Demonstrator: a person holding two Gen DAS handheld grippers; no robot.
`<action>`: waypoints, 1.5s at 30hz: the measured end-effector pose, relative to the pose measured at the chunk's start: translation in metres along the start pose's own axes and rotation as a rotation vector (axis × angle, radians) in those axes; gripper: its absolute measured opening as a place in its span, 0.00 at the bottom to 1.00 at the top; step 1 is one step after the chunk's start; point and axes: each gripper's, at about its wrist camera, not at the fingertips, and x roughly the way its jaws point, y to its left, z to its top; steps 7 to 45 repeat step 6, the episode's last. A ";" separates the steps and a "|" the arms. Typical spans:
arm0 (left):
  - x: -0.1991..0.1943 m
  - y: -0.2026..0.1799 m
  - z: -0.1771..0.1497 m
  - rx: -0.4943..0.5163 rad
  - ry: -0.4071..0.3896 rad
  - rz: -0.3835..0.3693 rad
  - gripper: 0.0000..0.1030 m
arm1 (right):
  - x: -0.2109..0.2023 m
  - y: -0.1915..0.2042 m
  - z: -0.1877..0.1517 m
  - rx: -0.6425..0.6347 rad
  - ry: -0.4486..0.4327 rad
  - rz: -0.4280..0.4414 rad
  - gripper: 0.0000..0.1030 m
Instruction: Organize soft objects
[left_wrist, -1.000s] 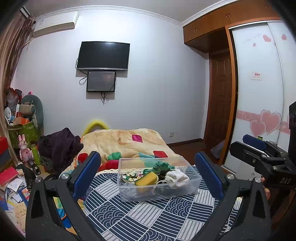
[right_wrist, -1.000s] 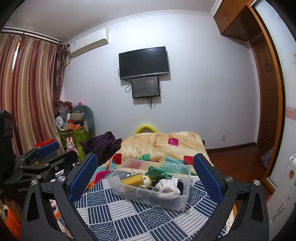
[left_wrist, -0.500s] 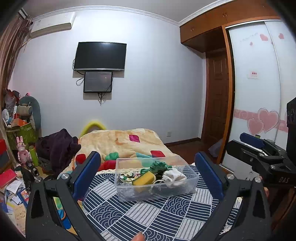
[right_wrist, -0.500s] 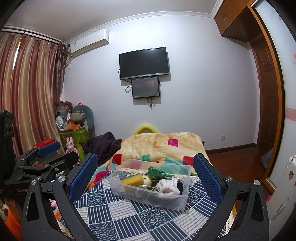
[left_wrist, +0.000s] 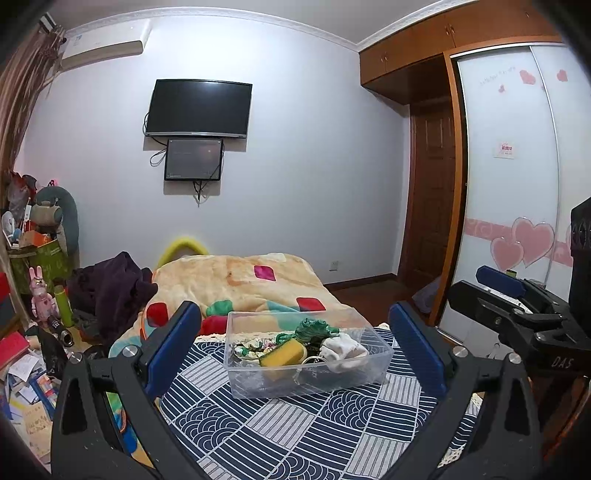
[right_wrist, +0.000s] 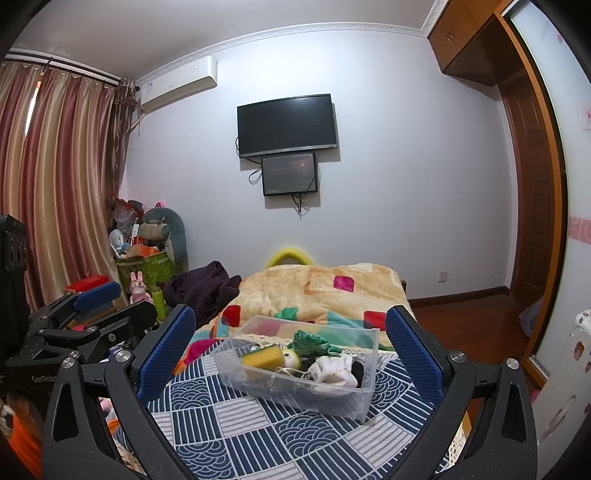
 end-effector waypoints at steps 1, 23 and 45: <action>0.001 0.000 0.000 -0.001 0.003 -0.003 1.00 | 0.000 0.000 0.000 -0.001 0.000 -0.001 1.00; 0.002 0.002 -0.002 -0.004 0.012 -0.006 1.00 | 0.002 -0.001 -0.001 -0.004 0.004 -0.003 1.00; 0.002 0.002 -0.002 -0.004 0.012 -0.006 1.00 | 0.002 -0.001 -0.001 -0.004 0.004 -0.003 1.00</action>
